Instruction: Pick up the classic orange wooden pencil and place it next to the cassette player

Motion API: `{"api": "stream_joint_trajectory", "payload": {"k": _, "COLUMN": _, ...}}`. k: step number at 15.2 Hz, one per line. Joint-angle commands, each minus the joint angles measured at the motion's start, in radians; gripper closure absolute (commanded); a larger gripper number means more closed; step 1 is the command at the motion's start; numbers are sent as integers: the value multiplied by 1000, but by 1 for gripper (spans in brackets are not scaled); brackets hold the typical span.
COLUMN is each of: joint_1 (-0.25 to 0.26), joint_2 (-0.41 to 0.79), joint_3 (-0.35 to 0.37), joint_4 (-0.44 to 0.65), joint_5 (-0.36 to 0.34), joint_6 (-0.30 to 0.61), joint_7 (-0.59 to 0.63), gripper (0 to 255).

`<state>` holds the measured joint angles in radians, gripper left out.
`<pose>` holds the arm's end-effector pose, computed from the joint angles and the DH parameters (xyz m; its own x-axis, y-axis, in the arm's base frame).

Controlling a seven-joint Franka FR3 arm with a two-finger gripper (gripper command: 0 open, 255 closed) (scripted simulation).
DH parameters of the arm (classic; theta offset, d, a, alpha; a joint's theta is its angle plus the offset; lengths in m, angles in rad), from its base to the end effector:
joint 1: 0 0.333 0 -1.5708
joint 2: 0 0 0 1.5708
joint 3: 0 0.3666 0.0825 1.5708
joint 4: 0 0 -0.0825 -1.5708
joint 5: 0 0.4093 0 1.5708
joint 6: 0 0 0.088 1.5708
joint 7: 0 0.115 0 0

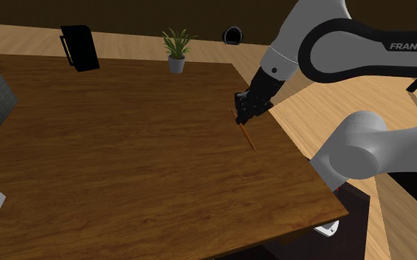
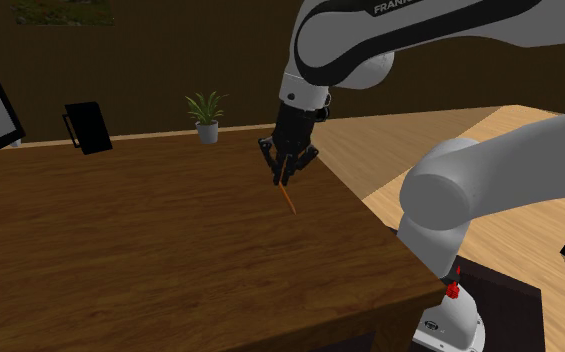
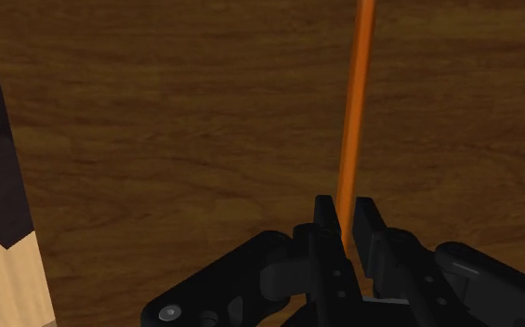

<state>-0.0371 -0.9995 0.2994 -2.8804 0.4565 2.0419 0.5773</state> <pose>0.2516 0.0900 0.4449 0.8190 -0.5735 0.0204 -0.5544 -0.8000 -0.2295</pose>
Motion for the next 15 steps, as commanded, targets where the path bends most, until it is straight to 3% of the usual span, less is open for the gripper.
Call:
{"api": "stream_joint_trajectory", "payload": {"k": 1, "joint_1": 0, "joint_2": 1, "joint_3": 0, "joint_4": -1, "joint_5": 1, "joint_6": 0, "joint_7": 0, "gripper": 255}}
{"api": "stream_joint_trajectory", "payload": {"k": 15, "joint_1": -28, "joint_2": -15, "joint_3": -46, "joint_4": 163, "joint_5": -60, "joint_6": -176, "joint_7": 31, "gripper": 255}}
